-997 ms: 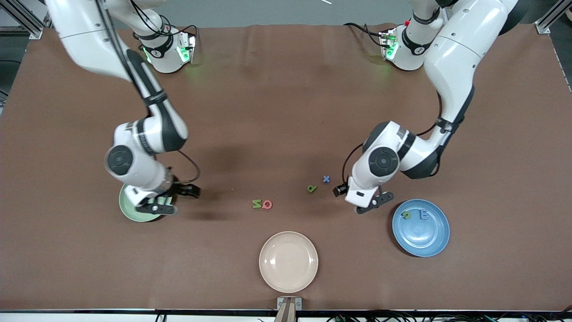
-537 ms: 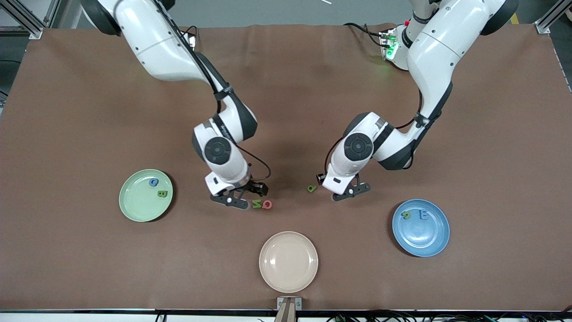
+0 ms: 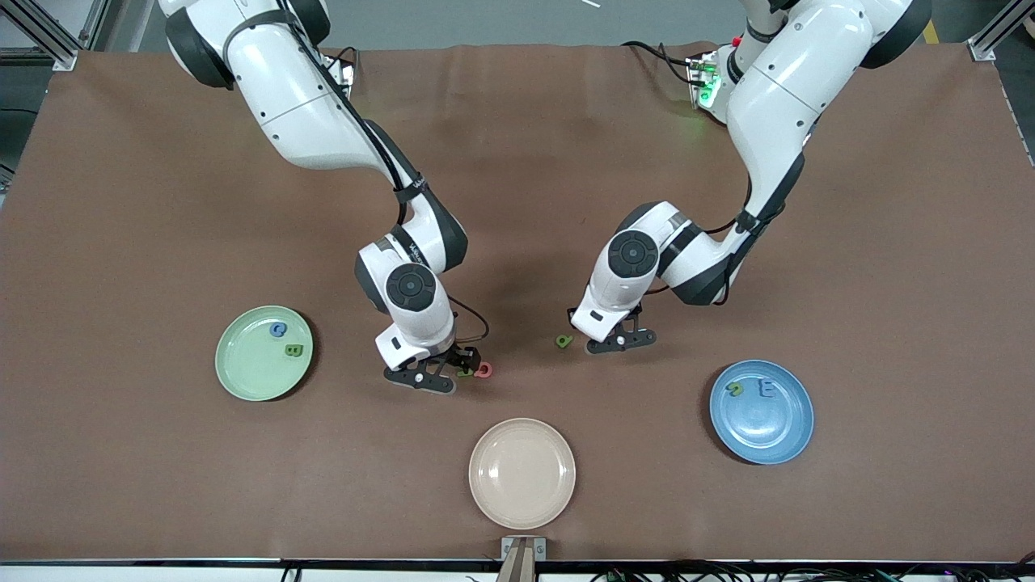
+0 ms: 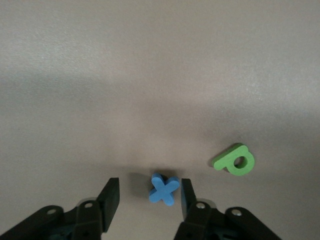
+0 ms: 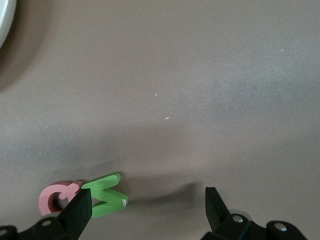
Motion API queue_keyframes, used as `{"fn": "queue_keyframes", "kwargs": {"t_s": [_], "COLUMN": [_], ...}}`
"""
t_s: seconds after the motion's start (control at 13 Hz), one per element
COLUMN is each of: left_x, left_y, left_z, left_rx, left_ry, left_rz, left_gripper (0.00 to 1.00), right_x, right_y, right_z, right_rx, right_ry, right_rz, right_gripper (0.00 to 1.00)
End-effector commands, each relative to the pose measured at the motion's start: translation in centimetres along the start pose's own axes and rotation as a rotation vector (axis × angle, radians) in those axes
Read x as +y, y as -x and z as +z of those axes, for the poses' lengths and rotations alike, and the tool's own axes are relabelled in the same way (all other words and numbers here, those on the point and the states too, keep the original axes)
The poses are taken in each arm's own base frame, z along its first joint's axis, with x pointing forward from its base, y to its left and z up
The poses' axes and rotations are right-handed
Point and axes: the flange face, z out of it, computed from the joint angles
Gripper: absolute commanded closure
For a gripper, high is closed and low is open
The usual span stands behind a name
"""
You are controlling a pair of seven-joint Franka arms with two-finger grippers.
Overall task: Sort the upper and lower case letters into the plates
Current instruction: 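Grasp the blue x with the left gripper while the right reaches N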
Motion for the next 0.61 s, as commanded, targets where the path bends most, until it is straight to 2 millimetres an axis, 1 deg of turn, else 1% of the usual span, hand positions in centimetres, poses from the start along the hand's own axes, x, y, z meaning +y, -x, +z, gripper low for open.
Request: {"fn": "queue_keyframes", "kwargs": {"t_s": [0.0,0.23,0.38,0.54], "left_x": [0.4,0.9,0.8,0.8], "left_y": [0.4,0.9,0.8,0.9], "left_z": [0.4,0.9,1.1,1.5], "left_rx": [0.019,0.015,0.014,0.008], "left_ry": [0.006,0.011,0.010,0.009], "left_rz": [0.030,0.038,0.037,0.037], "left_gripper": [0.45,0.46,0.50,0.58], "right_x": [-1.0,-1.3,-1.4,-1.2], "right_y": [0.4,1.2,1.6,1.8], "right_z": [-0.2,0.4,0.7,1.2], "right_rx": [0.001,-0.010,-0.010,-0.016], "right_ry": [0.001,0.009,0.015,0.023], "right_rz": [-0.005,0.007,-0.004,-0.005], "right_gripper": [0.00,0.00,0.00,0.00]}}
